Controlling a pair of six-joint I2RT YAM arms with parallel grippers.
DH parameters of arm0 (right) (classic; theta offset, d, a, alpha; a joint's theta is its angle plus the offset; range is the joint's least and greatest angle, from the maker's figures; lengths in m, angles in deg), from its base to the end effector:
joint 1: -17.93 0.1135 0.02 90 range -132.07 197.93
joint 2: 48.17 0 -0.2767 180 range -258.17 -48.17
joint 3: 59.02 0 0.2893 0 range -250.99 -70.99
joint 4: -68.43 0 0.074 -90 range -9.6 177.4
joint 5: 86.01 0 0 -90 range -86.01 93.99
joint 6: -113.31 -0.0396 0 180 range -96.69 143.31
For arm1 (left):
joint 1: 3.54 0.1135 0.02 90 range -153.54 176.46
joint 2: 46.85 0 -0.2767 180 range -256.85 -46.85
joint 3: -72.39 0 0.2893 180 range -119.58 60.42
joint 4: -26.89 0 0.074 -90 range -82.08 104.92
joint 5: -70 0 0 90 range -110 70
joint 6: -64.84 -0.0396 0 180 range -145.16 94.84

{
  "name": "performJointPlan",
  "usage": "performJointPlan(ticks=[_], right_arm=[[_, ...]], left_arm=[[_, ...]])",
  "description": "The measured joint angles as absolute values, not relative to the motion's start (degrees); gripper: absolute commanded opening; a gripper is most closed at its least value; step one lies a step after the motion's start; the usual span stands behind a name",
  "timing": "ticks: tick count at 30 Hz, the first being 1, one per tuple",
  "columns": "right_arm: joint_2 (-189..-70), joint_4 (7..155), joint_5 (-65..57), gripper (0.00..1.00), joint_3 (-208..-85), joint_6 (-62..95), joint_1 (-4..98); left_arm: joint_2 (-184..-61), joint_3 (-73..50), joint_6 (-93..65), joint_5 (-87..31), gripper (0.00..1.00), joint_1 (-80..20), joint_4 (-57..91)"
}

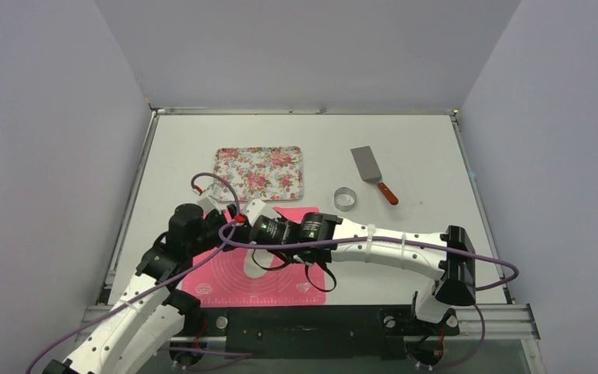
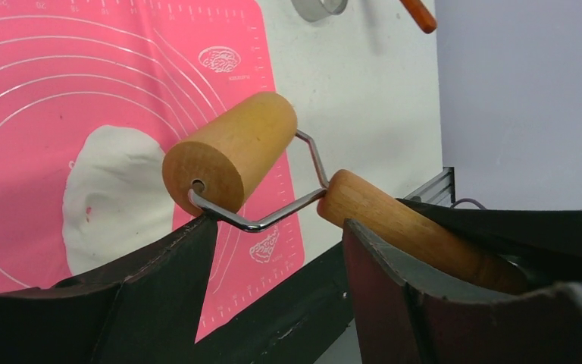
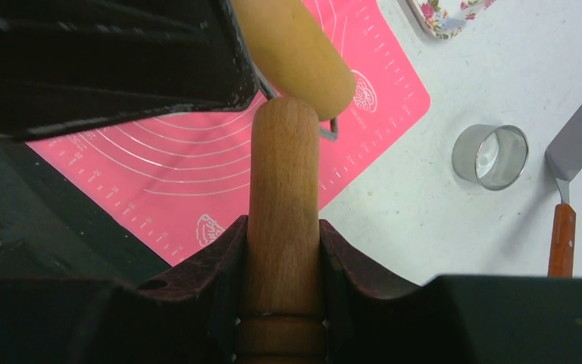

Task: Roll out the dumpling wrappers from the dough
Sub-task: Flatten out the dough on the work surface.

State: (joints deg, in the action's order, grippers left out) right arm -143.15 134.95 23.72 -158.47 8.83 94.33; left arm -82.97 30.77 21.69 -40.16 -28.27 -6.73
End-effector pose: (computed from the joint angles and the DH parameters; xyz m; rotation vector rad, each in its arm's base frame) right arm 0.1034 0.3707 0.3134 -1.2203 2.2491 0.1414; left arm 0.1601 -0.0887 0.2519 -0.1934 2.2206 -1.0966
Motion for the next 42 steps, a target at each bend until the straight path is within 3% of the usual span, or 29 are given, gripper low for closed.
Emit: performJointPlan(ticks=[7,14,24,30,42], right_arm=[[-139.5,129.6,24.0,0.0,-157.9,6.9,93.5],[-136.3,127.1,26.0,0.0,-155.5,3.5,93.3],[-140.0,130.2,30.7,0.0,-158.3,-3.5,93.2],[-150.9,136.1,21.5,0.0,-168.9,-7.8,91.0],[-164.1,139.6,1.5,0.0,-177.6,-11.2,81.3]], left_arm=[[-89.1,30.4,22.6,-37.2,0.51,-32.0,-6.2],[-88.4,29.5,23.5,-34.7,0.52,-35.0,-5.1],[-79.1,20.4,29.5,-6.5,0.59,-35.1,-32.1],[-80.1,20.3,35.5,3.9,0.59,-35.0,-41.7],[-75.0,23.3,40.5,6.7,0.59,-34.9,-45.2]])
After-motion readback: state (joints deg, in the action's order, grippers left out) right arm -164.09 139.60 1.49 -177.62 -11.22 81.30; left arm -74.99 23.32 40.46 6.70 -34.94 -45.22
